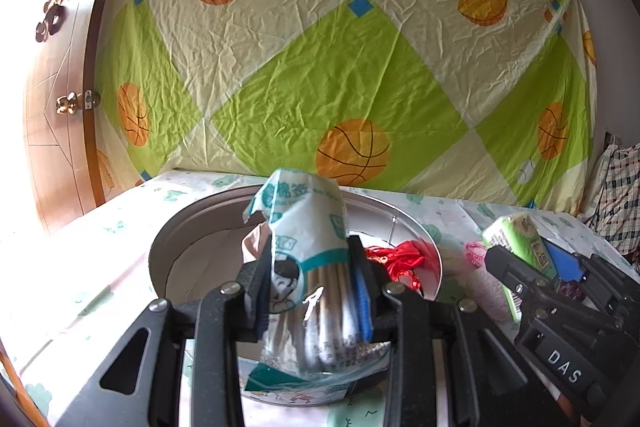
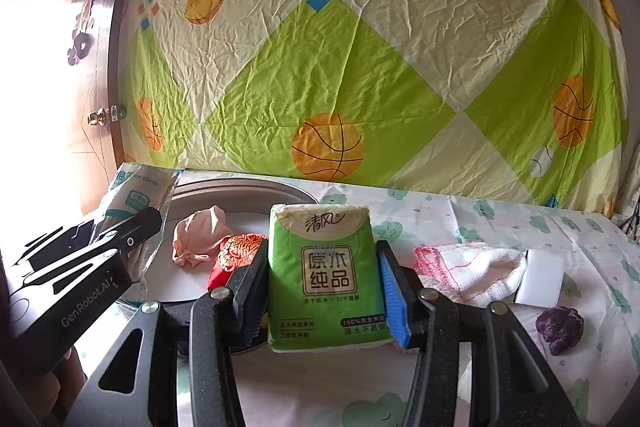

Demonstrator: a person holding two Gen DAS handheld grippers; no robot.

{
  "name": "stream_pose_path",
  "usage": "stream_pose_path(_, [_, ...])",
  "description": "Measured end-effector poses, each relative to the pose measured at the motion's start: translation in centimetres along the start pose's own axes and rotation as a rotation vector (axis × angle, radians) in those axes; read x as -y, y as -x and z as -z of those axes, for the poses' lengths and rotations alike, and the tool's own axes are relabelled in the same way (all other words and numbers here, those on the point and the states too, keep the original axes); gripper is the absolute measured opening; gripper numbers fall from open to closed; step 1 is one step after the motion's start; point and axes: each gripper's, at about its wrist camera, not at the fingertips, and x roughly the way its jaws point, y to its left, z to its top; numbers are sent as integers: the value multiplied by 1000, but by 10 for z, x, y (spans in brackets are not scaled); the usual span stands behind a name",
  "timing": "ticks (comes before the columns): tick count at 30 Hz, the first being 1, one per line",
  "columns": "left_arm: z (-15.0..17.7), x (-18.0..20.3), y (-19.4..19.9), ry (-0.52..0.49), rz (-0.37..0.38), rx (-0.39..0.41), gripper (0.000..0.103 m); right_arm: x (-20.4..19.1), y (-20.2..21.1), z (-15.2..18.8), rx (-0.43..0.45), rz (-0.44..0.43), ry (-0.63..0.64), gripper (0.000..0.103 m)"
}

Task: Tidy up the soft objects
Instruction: 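Move the tissue pack over the tin with the right tool while the left tool lowers the swab bag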

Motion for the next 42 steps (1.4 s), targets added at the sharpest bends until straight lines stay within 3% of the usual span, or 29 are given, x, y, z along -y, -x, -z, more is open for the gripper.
stream_pose_path(26, [-2, -15, -4, 7, -12, -45, 32, -8, -24, -4, -68, -68, -2, 52])
stream_pose_path(42, [-17, -30, -20, 11, 56, -160, 32, -5, -40, -28, -116, -125, -31, 52])
